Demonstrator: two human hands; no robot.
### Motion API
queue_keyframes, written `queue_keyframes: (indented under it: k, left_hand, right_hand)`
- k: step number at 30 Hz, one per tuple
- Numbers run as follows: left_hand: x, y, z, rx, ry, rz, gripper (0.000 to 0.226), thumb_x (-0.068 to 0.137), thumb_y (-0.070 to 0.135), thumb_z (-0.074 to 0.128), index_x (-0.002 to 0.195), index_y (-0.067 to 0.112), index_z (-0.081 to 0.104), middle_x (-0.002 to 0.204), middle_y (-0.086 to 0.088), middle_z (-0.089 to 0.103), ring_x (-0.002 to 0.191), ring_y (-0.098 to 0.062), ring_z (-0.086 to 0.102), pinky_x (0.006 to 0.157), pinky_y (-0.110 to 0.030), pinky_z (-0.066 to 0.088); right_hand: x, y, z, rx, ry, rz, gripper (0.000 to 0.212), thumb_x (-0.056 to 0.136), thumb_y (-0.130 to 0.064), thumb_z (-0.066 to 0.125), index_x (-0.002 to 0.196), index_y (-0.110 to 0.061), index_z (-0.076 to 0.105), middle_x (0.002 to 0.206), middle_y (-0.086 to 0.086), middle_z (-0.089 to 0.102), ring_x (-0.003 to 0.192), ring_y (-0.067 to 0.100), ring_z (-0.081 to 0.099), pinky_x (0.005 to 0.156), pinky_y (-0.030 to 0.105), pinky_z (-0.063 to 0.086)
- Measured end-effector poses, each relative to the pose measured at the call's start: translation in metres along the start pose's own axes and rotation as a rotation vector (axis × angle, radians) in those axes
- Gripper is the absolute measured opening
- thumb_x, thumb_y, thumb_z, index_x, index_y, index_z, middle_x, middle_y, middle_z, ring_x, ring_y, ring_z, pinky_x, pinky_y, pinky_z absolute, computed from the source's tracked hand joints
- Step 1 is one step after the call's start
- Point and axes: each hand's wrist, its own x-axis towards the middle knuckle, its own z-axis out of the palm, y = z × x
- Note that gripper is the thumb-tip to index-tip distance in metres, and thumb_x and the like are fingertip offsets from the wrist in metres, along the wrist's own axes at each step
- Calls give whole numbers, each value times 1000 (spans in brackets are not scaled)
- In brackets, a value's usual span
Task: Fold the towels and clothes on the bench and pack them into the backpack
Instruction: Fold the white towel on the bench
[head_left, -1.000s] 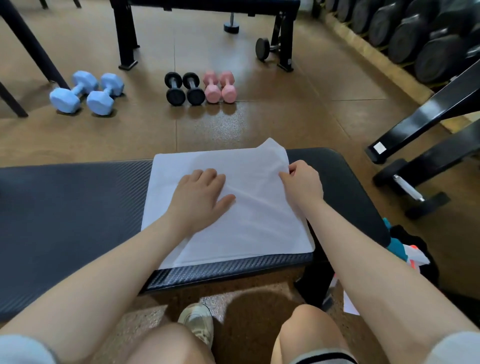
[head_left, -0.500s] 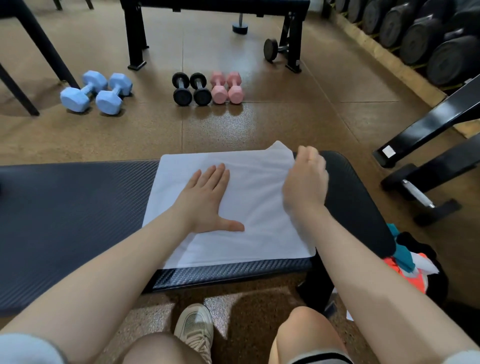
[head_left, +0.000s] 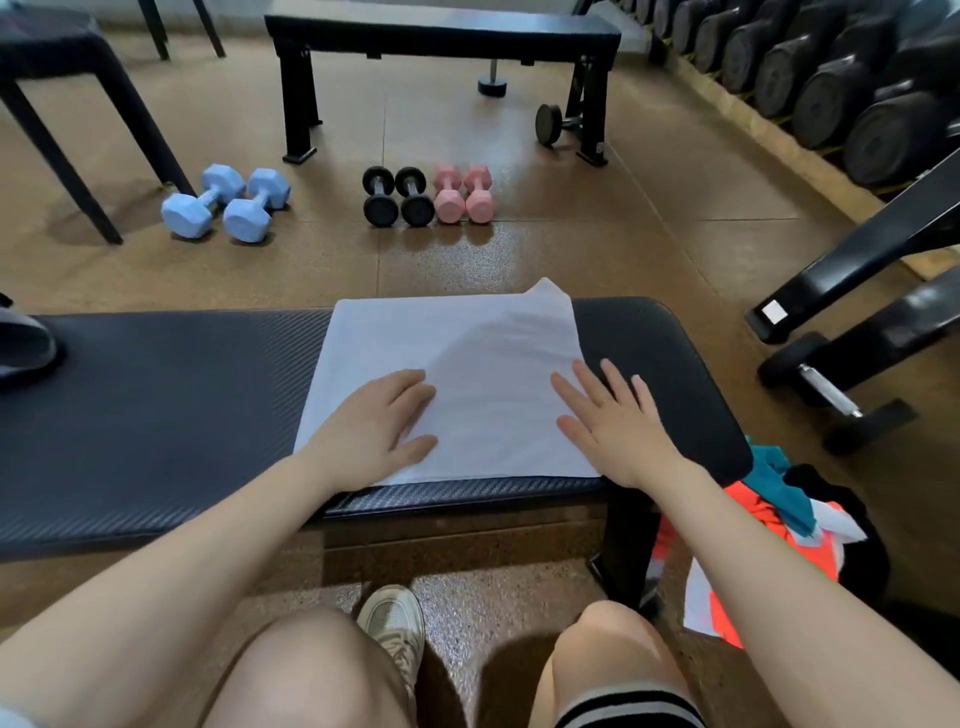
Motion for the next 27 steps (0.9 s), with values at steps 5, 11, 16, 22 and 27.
queue_keyframes:
  k: [5, 11, 16, 22, 27]
  left_hand:
    - [-26, 0, -13, 107, -23, 110, 61, 85, 68, 33, 105, 15, 57, 101, -8, 58, 84, -28, 59, 70, -34, 49]
    - [-42, 2, -18, 196, 60, 156, 45, 91, 52, 31, 92, 17, 60, 87, 0, 60, 70, -20, 61, 54, -25, 44]
    - [-46, -6, -21, 129, 16, 79, 32, 75, 14, 48, 104, 14, 59, 101, -7, 62, 85, -28, 63, 63, -31, 53]
    - [-51, -13, -25, 7, 95, -209, 39, 81, 3, 53, 117, 19, 53, 116, 5, 55, 110, -19, 50, 79, -30, 41]
    - [-55, -20, -29, -260, 214, -315, 27, 83, 5, 54, 105, 21, 54, 90, 0, 64, 78, -22, 59, 66, -30, 41]
  right_hand:
    - [-25, -13, -12, 146, 412, -275, 37, 91, -37, 42, 113, -17, 64, 127, 10, 56, 114, 31, 56, 90, 41, 49]
    - [-26, -28, -12, 92, 150, -481, 32, 89, -39, 57, 111, -16, 59, 119, -1, 53, 104, 21, 52, 83, 36, 46]
    - [-20, -24, -1, 6, 309, -544, 12, 76, -15, 66, 86, -11, 61, 89, 5, 62, 73, 26, 62, 54, 35, 51]
    - [-19, -11, -11, -6, 297, -344, 32, 83, -14, 61, 115, -16, 56, 119, -1, 56, 108, 23, 55, 79, 32, 45]
    - [-10, -4, -14, 371, 266, -115, 24, 88, -12, 56, 110, -19, 58, 106, -1, 61, 96, 22, 59, 76, 28, 44]
